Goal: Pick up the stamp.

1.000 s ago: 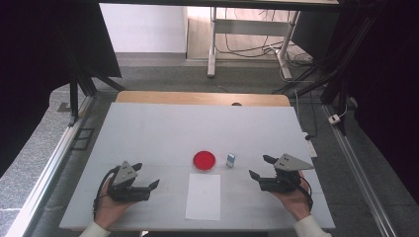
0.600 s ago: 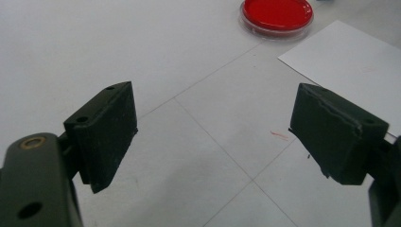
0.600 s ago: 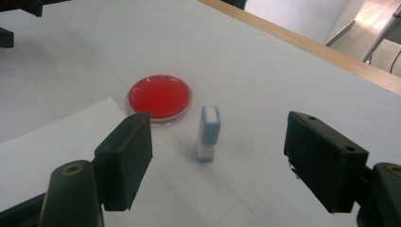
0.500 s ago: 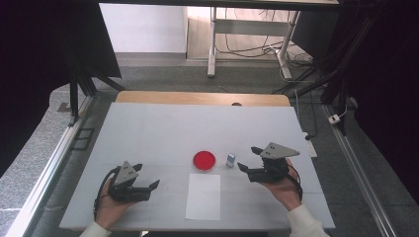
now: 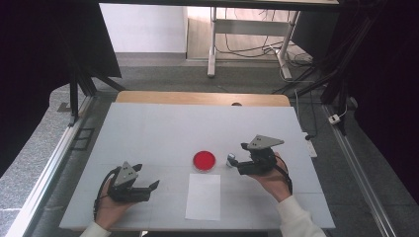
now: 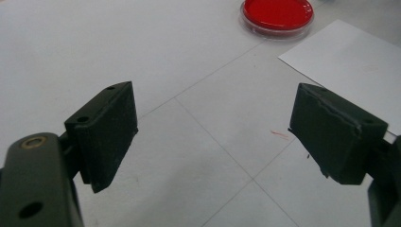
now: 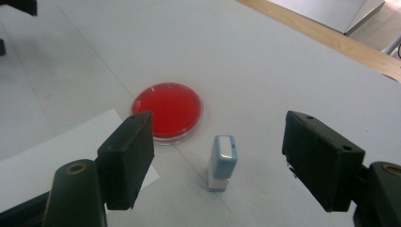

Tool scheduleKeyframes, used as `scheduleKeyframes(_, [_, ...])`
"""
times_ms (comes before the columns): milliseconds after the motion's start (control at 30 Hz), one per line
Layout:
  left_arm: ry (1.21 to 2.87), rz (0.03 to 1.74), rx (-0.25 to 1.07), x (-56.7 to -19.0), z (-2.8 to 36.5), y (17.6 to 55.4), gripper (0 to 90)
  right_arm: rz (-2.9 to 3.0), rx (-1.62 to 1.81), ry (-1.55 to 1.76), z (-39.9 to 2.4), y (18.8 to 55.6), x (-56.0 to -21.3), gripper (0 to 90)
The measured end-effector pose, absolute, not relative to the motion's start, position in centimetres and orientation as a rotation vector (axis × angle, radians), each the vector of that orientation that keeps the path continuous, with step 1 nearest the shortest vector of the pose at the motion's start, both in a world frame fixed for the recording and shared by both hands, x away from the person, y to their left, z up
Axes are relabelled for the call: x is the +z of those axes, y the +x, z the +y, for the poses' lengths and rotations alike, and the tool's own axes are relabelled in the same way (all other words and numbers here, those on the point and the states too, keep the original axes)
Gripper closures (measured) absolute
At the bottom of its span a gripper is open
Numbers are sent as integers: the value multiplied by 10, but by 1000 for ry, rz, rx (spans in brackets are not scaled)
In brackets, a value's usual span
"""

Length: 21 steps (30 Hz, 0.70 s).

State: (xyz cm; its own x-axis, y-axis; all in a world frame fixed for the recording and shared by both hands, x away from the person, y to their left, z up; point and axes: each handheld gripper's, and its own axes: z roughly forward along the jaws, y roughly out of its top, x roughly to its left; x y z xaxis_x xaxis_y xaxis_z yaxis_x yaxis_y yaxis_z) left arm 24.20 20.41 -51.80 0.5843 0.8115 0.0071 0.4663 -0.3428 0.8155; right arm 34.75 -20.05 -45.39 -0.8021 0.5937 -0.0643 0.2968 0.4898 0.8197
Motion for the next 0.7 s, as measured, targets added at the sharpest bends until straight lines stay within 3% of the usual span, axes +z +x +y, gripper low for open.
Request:
scheduleKeyframes(367, [2008, 1016, 533, -520, 203, 242, 163, 2446, 1181, 789, -188, 362, -476, 298])
scheduleKeyframes(700, [2002, 1018, 526, -522, 205, 243, 165, 2434, 1154, 823, -186, 369, -489, 411])
